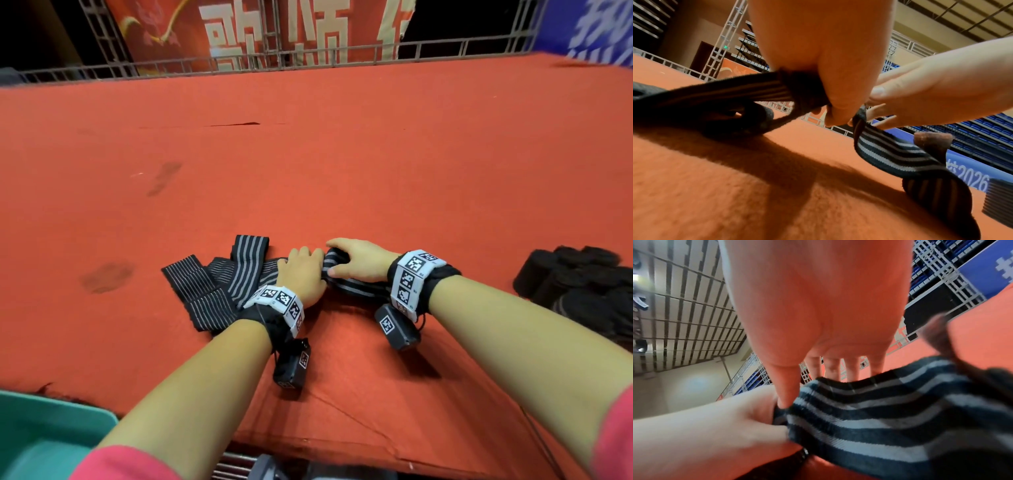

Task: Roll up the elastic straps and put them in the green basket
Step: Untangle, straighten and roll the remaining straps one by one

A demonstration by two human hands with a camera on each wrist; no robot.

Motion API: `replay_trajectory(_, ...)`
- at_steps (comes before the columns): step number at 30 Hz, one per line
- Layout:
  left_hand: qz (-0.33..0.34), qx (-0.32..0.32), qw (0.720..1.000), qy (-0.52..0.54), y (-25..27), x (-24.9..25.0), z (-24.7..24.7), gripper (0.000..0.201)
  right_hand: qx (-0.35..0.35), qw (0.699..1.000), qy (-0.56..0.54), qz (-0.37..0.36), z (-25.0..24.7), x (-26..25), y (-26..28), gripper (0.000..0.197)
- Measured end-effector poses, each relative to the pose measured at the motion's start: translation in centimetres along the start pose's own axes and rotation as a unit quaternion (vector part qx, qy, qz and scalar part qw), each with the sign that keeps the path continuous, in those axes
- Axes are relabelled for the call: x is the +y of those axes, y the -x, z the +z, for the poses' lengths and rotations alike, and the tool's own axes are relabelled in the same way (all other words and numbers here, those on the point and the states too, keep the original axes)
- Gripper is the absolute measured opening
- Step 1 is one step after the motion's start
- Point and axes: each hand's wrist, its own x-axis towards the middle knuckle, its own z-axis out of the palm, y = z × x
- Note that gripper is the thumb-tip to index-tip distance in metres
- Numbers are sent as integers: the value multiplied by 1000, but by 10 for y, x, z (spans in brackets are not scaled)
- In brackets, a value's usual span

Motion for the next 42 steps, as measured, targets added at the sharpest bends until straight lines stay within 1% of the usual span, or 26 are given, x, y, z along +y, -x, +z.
replay_trajectory(3, 18, 2, 1000, 12, 3, -3, -1, 50, 32, 999, -31, -6, 7, -5, -9, 50)
replay_trajectory(6, 21, -3, 1000, 22, 8, -10, 3, 50, 41, 998, -37, 27, 9, -2, -9, 40)
replay_trajectory(10, 0, -27, 998, 52, 10, -14, 6, 51, 36, 997, -46, 50, 6, 4, -5, 30)
replay_trajectory(15, -39, -56, 991, 116, 9, -17, 3, 55, 49, 997, -62, 24, -2, 7, 2, 20)
replay_trajectory(18, -45, -38, 988, 141, 8, -17, 2, 57, 57, 996, -70, 20, -4, 3, 3, 22)
replay_trajectory(23, -71, 22, 985, 155, 10, -20, 0, 62, 80, 991, -99, 43, -7, 5, 5, 20)
replay_trajectory(25, -86, 42, 983, 159, 9, -23, -2, 59, 89, 988, -114, 47, -8, 7, 5, 20)
replay_trajectory(26, -97, 50, 981, 162, 8, -24, -3, 54, 93, 987, -125, 49, -9, 8, 6, 17)
replay_trajectory(28, -119, 71, 976, 169, 7, -28, -4, 34, 106, 980, -158, 55, -11, 12, 7, 12)
replay_trajectory(30, -128, 64, 977, 159, 6, -33, -3, 19, 118, 972, -192, 63, -15, 17, 9, 11)
replay_trajectory(32, -120, 40, 984, 129, 6, -35, -1, 12, 117, 968, -211, 64, -18, 21, 12, 11)
replay_trajectory(36, -118, 24, 986, 115, 3, -31, 1, 8, 120, 967, -215, 62, -21, 23, 15, 10)
replay_trajectory(38, -120, 18, 986, 113, 2, -31, 4, 12, 123, 965, -224, 65, -24, 24, 17, 12)
replay_trajectory(40, -122, 17, 987, 101, 1, -32, 8, 15, 122, 958, -247, 78, -29, 27, 20, 14)
replay_trajectory(42, -128, 10, 987, 99, 1, -35, 13, 15, 123, 946, -288, 86, -35, 31, 23, 14)
